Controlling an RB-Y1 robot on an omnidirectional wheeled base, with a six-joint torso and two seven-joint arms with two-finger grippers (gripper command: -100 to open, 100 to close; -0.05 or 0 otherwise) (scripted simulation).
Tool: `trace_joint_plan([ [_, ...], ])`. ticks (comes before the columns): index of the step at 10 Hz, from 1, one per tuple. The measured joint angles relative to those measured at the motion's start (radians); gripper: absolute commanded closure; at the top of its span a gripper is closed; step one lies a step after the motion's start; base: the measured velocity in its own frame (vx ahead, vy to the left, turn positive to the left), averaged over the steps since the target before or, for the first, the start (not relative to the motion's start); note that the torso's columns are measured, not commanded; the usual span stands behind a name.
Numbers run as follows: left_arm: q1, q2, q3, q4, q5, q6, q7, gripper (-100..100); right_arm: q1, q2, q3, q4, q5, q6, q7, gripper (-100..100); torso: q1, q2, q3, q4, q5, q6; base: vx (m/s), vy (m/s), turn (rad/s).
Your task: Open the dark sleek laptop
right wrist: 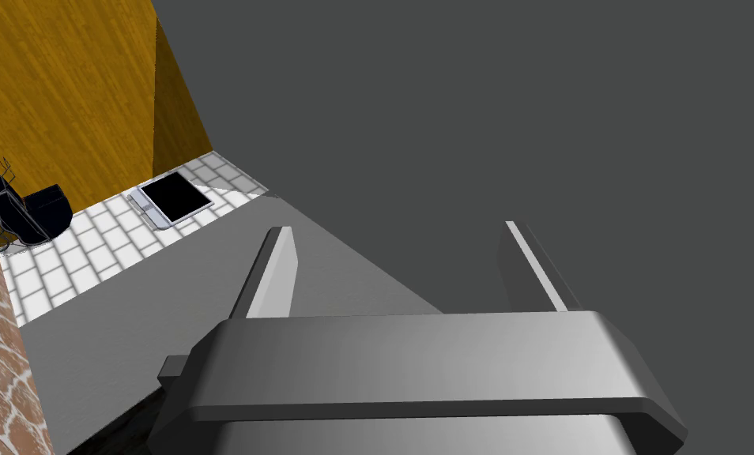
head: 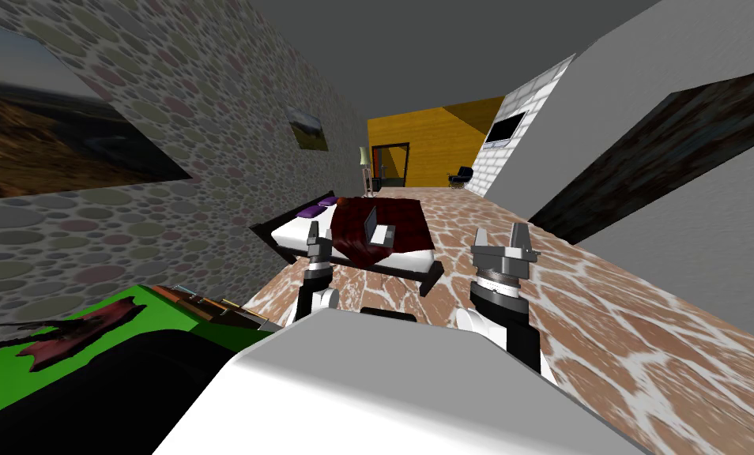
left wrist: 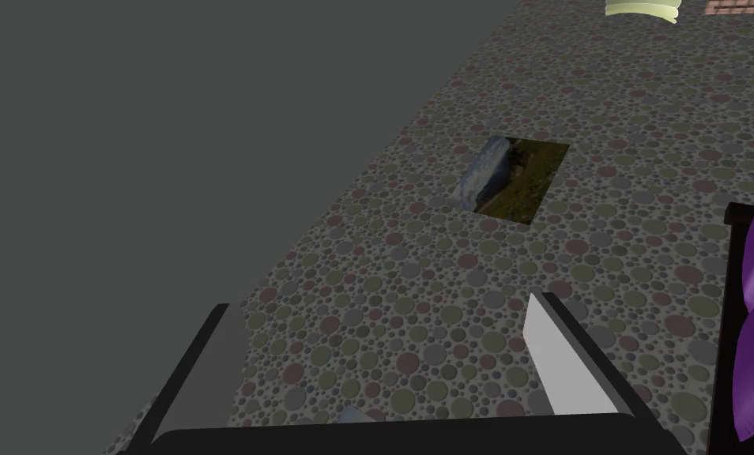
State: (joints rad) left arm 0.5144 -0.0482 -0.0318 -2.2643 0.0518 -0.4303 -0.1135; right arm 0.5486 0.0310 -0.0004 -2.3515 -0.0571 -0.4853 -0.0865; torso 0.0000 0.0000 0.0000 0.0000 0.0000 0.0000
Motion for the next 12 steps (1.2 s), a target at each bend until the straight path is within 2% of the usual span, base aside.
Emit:
trace_joint_plan([
  [2, 0.0, 0.0, 0.0, 0.0, 0.0, 0.0, 0.0, 0, 0.0, 0.0, 0.0, 0.0, 0.0, 0.0, 0.0, 0, 0.0, 0.104, -0.209, 0.105, 0.0, 0.0, 0.0, 0.0, 0.0],
  [9, 0.0, 0.0, 0.0, 0.0, 0.0, 0.0, 0.0, 0, 0.0, 0.0, 0.0, 0.0, 0.0, 0.0, 0.0, 0, 0.0, 0.618, -1.234, 0.617, 0.0, 0.0, 0.0, 0.0, 0.0],
  [10, 0.0, 0.0, 0.0, 0.0, 0.0, 0.0, 0.0, -100, 0.0, 0.0, 0.0, 0.0, 0.0, 0.0, 0.0, 0, 0.0, 0.691, -1.382, 0.691, 0.0, 0.0, 0.019, -0.001, -0.015],
  [12, -0.005, 0.059, 0.003, -0.003, 0.003, 0.021, 0.01, -100, 0.0, 0.0, 0.0, 0.0, 0.0, 0.0, 0.0, 0, 0.0, 0.733, -1.471, 0.734, 0.0, 0.0, 0.027, 0.004, -0.017],
])
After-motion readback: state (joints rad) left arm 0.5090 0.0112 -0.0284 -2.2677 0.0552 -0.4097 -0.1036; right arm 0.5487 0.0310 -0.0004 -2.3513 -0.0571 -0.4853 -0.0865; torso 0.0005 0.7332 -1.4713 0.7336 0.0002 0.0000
